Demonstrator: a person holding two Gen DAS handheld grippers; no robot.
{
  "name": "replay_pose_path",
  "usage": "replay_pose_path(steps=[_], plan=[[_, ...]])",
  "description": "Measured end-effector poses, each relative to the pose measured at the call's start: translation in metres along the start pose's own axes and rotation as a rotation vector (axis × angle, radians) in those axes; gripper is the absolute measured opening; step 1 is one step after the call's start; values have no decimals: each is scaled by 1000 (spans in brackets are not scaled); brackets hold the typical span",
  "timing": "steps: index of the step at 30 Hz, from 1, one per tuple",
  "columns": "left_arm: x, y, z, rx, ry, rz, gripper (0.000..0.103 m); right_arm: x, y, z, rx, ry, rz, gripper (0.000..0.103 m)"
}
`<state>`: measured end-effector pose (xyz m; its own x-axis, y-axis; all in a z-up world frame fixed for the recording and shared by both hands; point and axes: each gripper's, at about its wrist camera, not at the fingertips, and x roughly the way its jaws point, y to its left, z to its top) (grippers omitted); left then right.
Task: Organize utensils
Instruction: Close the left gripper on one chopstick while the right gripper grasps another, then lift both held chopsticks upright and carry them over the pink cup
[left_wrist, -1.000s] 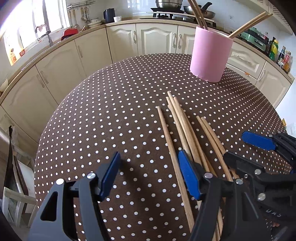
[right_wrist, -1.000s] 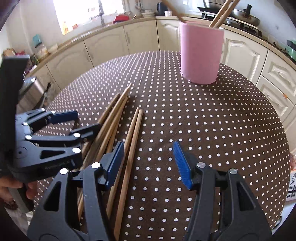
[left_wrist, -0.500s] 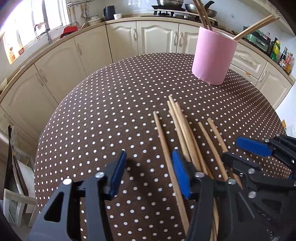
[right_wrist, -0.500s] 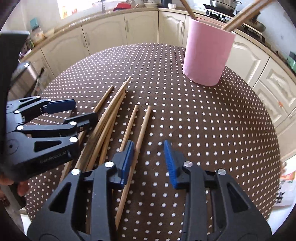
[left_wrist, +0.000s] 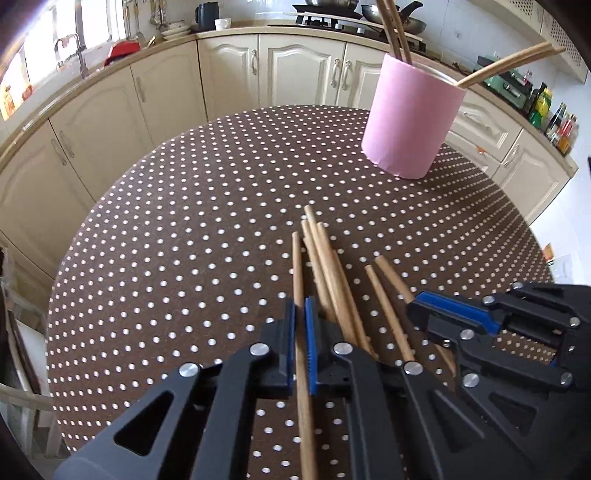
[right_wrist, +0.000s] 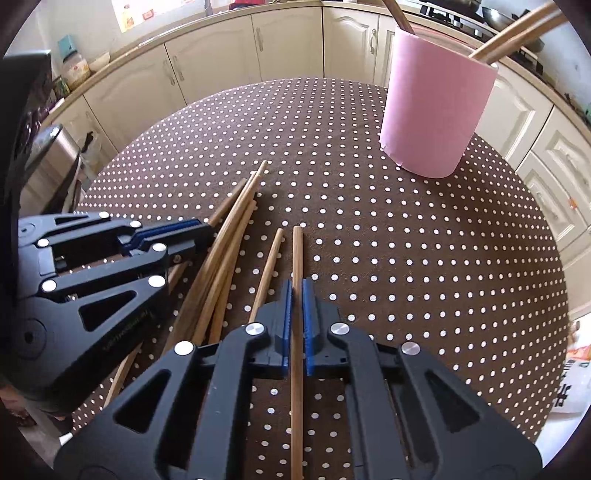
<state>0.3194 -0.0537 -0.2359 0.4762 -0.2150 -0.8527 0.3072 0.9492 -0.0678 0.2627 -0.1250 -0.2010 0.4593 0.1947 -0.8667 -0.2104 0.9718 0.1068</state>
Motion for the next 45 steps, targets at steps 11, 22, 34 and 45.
replay_pose_path(steps=[11, 22, 34, 45], plan=[[-54, 9, 8, -18, -130, -44, 6, -46, -18, -1, 45, -108, 75, 6], [-133, -2, 13, -1, -296, -83, 6, -117, -25, 0, 68, -295, 129, 6], [-194, -25, 15, 24, -452, -116, 6, -180, -24, -3, 73, -499, 125, 6], [-211, -53, 51, 47, -565, -128, 6, -211, -48, 8, 92, -638, 94, 6]])
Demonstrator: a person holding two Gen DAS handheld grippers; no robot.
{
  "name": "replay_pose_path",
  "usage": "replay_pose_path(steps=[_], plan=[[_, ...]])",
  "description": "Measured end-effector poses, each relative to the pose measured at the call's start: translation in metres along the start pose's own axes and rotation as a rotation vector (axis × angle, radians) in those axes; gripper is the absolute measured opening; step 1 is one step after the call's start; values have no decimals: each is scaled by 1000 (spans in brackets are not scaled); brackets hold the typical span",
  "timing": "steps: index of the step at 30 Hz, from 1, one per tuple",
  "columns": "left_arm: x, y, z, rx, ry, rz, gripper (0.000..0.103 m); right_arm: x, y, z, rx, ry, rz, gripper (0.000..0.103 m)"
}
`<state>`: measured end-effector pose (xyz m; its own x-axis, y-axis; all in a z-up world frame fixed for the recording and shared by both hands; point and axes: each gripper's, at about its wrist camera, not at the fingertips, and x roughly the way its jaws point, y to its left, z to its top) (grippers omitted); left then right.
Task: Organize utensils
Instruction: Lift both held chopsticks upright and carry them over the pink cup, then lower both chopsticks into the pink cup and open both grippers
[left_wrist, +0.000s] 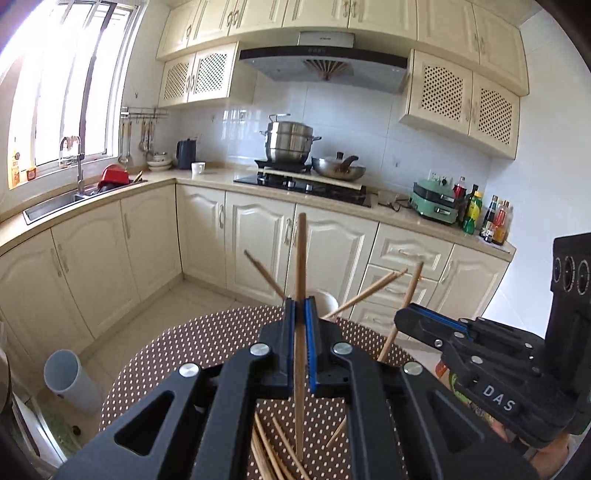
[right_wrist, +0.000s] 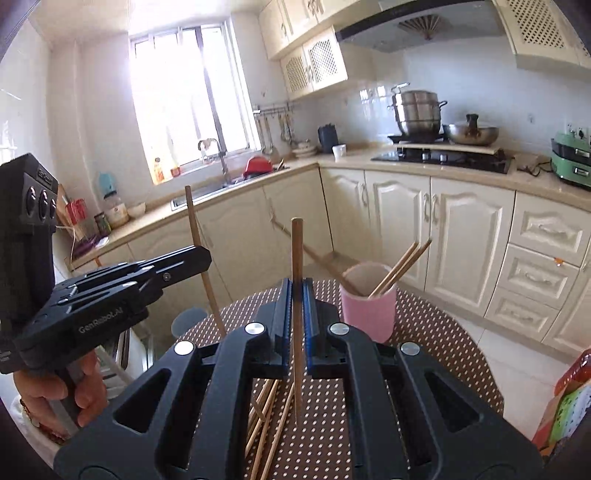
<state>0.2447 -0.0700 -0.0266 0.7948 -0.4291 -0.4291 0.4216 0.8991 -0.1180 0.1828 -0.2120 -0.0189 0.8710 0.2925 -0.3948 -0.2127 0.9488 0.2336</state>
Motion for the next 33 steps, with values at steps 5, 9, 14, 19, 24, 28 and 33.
replay_pose_path(steps=[5, 9, 14, 19, 24, 28, 33], plan=[[17, -13, 26, 13, -59, 3, 6, -5, -15, 24, 8, -74, -15, 6], [34, -20, 47, -2, -119, -2, 6, -4, -27, 41, 14, -125, -27, 6], [48, -28, 63, -34, -208, 19, 6, 4, -37, 56, 8, -171, -47, 6], [59, -32, 74, -28, -279, 34, 6, 9, -46, 68, 15, -223, -61, 6], [69, -34, 79, -35, -316, 44, 6, 13, -51, 76, 20, -272, -83, 6], [83, -32, 75, -40, -310, 43, 6, 21, -53, 77, 10, -294, -112, 6], [99, -26, 63, -44, -282, 49, 6, 29, -52, 73, -2, -296, -127, 6]])
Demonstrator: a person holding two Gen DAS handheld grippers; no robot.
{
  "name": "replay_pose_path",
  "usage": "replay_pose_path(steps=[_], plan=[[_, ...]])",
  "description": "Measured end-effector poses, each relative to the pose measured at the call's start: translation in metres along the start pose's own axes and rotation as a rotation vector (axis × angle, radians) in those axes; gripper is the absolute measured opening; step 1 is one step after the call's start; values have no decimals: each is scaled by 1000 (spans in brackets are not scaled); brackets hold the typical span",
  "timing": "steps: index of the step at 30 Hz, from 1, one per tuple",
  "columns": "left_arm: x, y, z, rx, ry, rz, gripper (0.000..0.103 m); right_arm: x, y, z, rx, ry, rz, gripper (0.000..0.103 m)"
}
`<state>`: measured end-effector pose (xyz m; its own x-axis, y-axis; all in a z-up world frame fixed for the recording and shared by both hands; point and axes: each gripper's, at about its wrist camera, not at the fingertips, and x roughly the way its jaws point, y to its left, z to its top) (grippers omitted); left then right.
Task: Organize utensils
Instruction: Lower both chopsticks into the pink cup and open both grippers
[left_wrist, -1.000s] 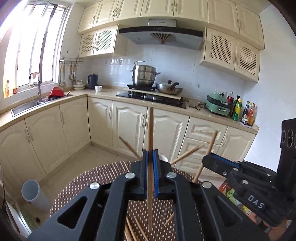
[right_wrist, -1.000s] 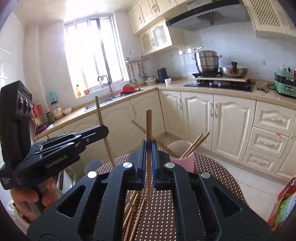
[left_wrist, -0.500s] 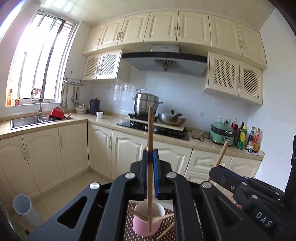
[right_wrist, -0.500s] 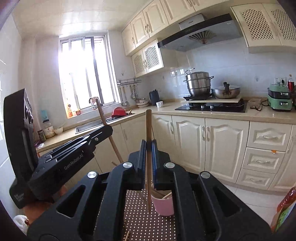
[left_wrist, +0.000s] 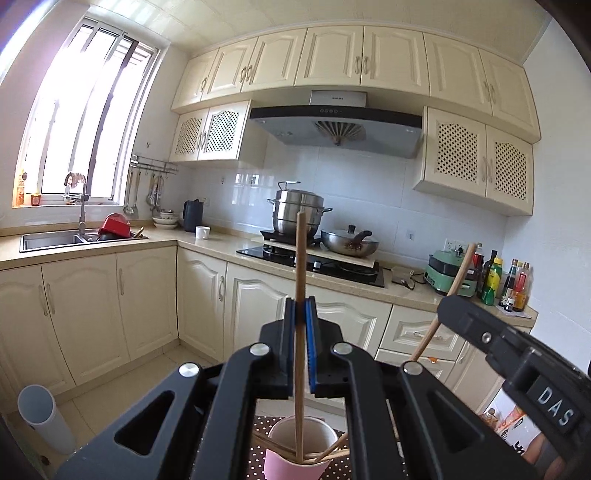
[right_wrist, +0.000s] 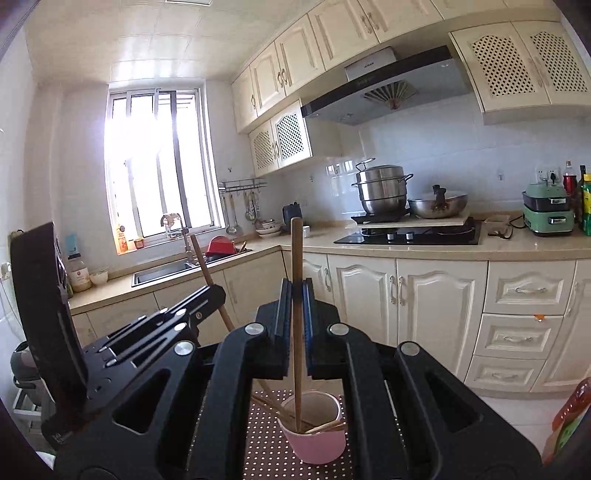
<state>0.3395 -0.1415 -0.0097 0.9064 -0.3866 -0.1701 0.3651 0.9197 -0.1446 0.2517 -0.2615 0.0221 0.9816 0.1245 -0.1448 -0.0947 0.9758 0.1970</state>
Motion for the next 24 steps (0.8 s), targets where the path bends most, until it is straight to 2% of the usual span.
replay_pose_path(steps=[6, 14, 15, 16, 17, 24], plan=[[8, 6, -11, 2, 35, -15, 6, 9, -3, -5, 6, 11, -5, 6], [9, 9, -17, 22, 38, 18, 7, 13, -2, -11, 2, 26, -6, 6], [9, 10, -17, 23, 38, 23, 11, 13, -1, -12, 2, 28, -6, 6], [8, 11, -17, 22, 36, 26, 24, 13, -1, -12, 2, 31, -6, 6], [8, 11, -17, 20, 32, 31, 30, 14, -1, -13, 2, 33, -6, 6], [-2, 20, -17, 12, 17, 58, 35, 17, 1, -17, 5, 55, -8, 6]])
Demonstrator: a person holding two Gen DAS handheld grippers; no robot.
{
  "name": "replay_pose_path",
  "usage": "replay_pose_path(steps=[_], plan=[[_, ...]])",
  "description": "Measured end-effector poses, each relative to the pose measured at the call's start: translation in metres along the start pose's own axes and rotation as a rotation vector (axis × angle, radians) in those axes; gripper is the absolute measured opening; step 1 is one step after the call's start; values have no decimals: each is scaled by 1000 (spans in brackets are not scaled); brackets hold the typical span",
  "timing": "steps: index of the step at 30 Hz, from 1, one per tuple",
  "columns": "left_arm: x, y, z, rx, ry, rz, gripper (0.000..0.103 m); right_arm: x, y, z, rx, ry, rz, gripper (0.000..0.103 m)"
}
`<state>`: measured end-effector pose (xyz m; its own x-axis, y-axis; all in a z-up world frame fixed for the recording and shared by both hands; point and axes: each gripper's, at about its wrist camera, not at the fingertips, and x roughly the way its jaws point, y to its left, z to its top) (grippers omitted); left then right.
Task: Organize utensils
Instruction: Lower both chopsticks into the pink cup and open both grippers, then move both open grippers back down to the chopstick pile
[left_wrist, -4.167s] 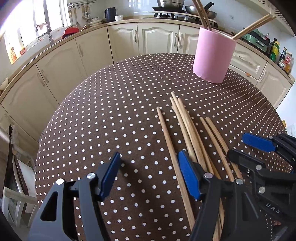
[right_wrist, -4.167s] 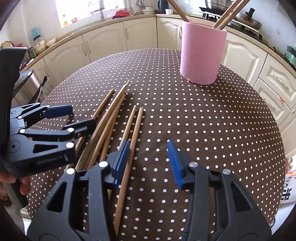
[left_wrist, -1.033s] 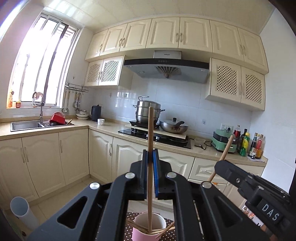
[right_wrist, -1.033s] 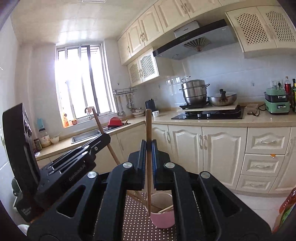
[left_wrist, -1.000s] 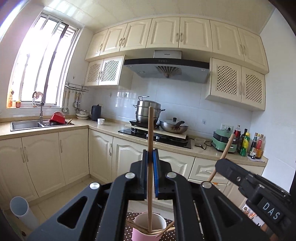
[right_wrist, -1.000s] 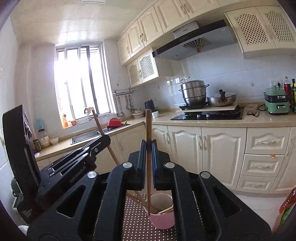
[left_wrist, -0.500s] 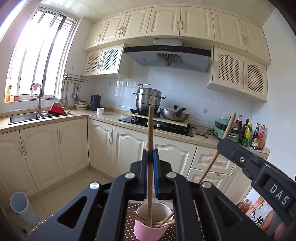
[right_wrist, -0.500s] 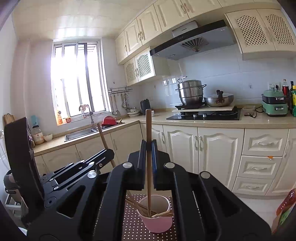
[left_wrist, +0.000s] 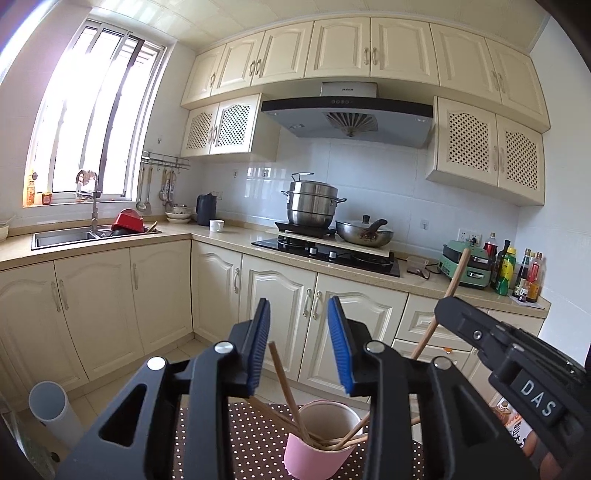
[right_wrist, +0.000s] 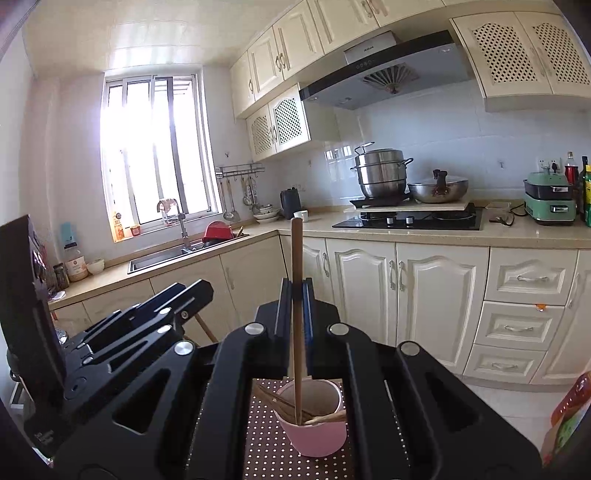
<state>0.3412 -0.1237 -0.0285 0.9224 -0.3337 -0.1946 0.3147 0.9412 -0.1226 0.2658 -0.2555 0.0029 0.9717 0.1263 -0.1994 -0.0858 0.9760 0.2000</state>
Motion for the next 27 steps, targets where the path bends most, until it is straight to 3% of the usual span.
replay_pose_path(steps=[12, 27], plan=[[-15, 12, 1, 20, 11, 54, 41, 7, 6, -11, 2, 48, -7, 6], [-32, 27, 6, 19, 36, 58, 49, 7, 9, -16, 18, 81, -22, 7]])
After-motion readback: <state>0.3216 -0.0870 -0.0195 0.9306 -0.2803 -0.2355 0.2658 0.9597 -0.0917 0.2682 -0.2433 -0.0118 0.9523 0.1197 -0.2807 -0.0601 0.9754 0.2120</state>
